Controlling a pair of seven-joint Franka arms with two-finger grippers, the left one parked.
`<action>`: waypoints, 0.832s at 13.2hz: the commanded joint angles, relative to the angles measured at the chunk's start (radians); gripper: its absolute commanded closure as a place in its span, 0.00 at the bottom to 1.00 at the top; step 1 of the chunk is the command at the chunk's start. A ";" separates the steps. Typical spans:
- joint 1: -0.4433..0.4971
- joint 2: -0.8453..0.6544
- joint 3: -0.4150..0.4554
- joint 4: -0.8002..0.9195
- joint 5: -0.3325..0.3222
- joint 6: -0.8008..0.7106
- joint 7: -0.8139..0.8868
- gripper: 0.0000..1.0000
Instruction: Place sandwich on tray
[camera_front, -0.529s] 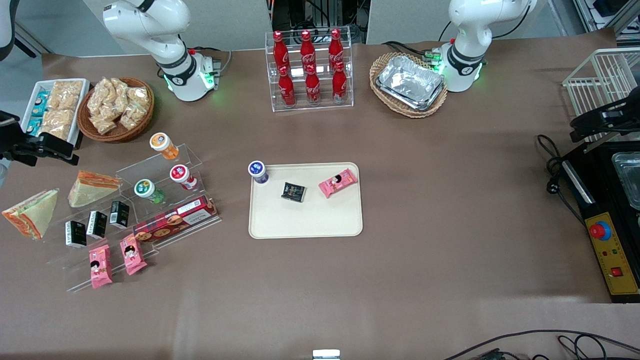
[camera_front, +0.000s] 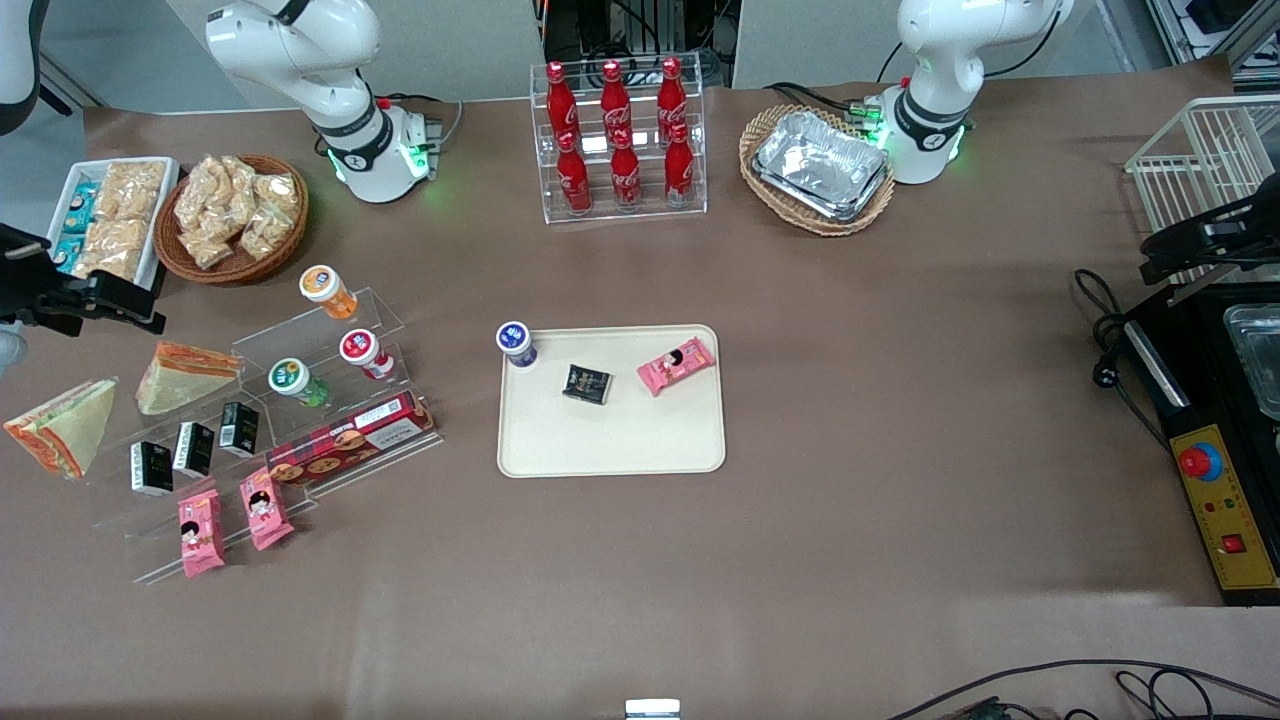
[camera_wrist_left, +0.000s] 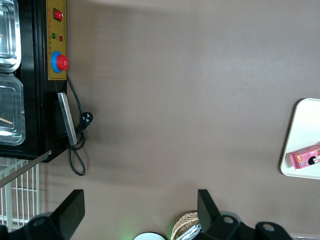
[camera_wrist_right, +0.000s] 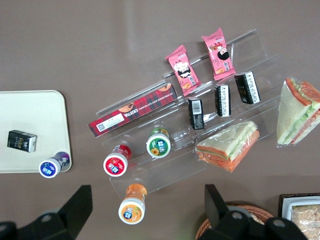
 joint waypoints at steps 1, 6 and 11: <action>0.000 0.000 -0.003 0.003 0.026 -0.004 0.013 0.00; -0.039 -0.001 -0.029 0.000 0.027 0.001 0.013 0.00; -0.162 0.036 -0.034 -0.005 0.027 0.045 0.044 0.00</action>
